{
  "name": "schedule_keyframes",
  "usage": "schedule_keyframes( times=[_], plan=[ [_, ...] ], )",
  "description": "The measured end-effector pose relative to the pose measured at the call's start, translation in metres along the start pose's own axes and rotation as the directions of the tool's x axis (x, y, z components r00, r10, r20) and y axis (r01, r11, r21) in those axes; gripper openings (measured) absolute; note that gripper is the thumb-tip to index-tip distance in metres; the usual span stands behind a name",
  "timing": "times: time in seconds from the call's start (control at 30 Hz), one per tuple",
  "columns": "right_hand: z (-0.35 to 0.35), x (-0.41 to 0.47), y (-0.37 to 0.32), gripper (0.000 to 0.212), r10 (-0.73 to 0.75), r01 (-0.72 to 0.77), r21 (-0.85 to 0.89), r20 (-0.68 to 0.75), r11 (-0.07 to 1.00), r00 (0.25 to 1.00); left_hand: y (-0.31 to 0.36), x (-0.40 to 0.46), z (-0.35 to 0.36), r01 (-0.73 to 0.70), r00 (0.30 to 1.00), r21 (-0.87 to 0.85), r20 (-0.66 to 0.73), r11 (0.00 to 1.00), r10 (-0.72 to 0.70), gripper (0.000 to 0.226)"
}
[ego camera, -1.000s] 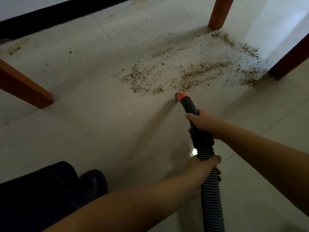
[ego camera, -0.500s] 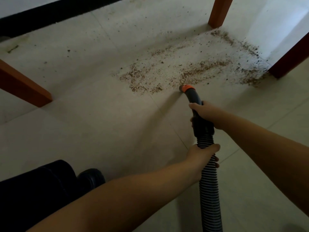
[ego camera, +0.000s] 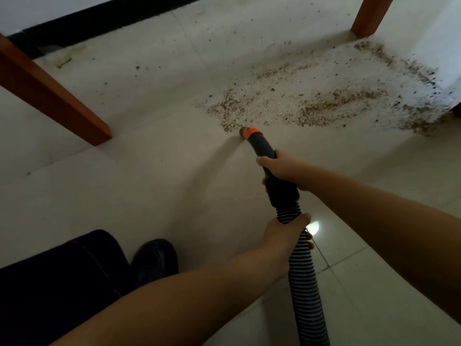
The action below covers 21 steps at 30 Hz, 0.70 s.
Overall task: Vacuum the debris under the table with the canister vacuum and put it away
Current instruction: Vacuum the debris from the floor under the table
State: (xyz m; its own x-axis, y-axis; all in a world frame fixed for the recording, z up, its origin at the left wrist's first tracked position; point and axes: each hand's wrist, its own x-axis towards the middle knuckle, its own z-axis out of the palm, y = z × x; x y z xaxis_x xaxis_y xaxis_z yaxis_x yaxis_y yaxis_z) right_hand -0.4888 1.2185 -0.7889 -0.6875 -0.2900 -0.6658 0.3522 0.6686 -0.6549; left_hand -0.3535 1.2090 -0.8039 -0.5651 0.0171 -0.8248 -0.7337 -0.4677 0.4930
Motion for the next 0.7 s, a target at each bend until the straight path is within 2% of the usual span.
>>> schedule_keyframes(
  times=[0.1, 0.3, 0.47, 0.63, 0.7],
  plan=[
    [0.011, 0.004, -0.007, 0.046, -0.014, 0.016, -0.045, 0.030, 0.999, 0.999, 0.001, 0.000, -0.008, -0.016, 1.000, -0.018, -0.026, 1.000, 0.016, 0.015],
    [0.003, 0.001, -0.006, 0.041, -0.004, 0.006, -0.051, 0.037, 0.999, 0.999, 0.000, 0.000, 0.002, -0.020, 1.000, -0.015, -0.003, 1.000, 0.020, 0.015],
    [-0.035, -0.010, 0.033, 0.033, 0.084, -0.073, 0.084, -0.128, 0.994, 0.988, -0.010, 0.003, 0.029, 0.035, 0.992, 0.105, 0.120, 0.994, -0.047, 0.017],
    [-0.076, -0.020, 0.072, 0.042, 0.185, -0.112, 0.245, -0.298, 0.963, 0.937, -0.014, 0.009, 0.060, 0.069, 0.972, 0.232, 0.204, 0.970, -0.118, 0.026],
    [-0.087, -0.021, 0.080, 0.037, 0.210, -0.108, 0.308, -0.320, 0.945, 0.924, -0.012, 0.012, 0.070, 0.071, 0.966, 0.269, 0.220, 0.961, -0.134, 0.022]
  ],
)
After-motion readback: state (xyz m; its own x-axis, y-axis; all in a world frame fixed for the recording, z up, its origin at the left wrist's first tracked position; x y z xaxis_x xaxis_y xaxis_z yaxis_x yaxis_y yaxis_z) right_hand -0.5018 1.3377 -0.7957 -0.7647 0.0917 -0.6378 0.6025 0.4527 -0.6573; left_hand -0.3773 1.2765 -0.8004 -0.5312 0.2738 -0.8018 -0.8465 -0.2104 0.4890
